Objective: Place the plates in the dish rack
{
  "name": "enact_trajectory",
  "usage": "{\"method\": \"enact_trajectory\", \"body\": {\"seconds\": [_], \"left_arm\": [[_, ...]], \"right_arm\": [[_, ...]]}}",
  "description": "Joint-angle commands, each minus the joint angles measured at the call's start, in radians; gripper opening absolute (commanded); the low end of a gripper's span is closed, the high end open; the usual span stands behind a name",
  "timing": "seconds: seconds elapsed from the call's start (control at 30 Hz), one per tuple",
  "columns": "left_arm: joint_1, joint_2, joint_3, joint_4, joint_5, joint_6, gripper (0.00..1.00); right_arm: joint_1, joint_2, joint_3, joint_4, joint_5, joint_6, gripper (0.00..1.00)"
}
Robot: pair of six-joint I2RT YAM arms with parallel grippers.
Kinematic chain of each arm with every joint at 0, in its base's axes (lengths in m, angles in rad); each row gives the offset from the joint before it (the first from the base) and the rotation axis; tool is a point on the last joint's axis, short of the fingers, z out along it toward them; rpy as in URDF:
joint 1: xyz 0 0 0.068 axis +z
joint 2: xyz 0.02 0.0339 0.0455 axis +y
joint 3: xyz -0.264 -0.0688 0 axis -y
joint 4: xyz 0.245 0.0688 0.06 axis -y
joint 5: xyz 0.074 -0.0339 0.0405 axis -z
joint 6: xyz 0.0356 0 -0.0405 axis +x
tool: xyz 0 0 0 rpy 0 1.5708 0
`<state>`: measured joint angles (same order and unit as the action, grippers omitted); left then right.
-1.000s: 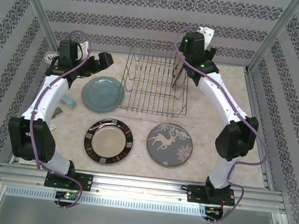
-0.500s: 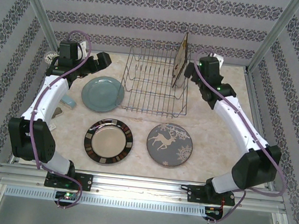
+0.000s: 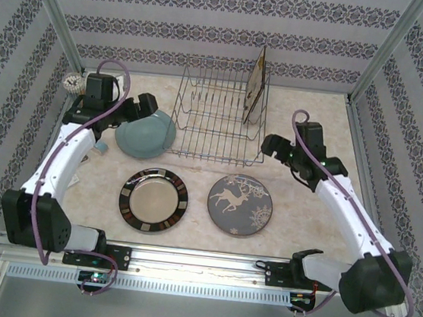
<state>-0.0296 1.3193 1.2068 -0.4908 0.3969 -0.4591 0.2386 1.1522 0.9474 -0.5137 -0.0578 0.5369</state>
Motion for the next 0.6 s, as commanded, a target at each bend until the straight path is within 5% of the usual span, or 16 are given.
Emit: {"method": "enact_trajectory", "body": {"seconds": [0.0,0.3,0.57], "left_arm": [[-0.058,-0.098,-0.029,-0.119,0.040,0.076,1.00],[-0.183,-0.352,-0.321,0.020,0.205,-0.031,1.00],[-0.255,-0.310,-0.409,0.135,0.261,-0.132,1.00]], "right_arm": [[-0.019,-0.076,-0.079,-0.068,-0.127,0.005,0.93],[-0.043,-0.216,-0.269,-0.099,-0.277,0.016,0.94],[-0.090,-0.288,-0.384,-0.087,-0.317,0.051,0.94]]}}
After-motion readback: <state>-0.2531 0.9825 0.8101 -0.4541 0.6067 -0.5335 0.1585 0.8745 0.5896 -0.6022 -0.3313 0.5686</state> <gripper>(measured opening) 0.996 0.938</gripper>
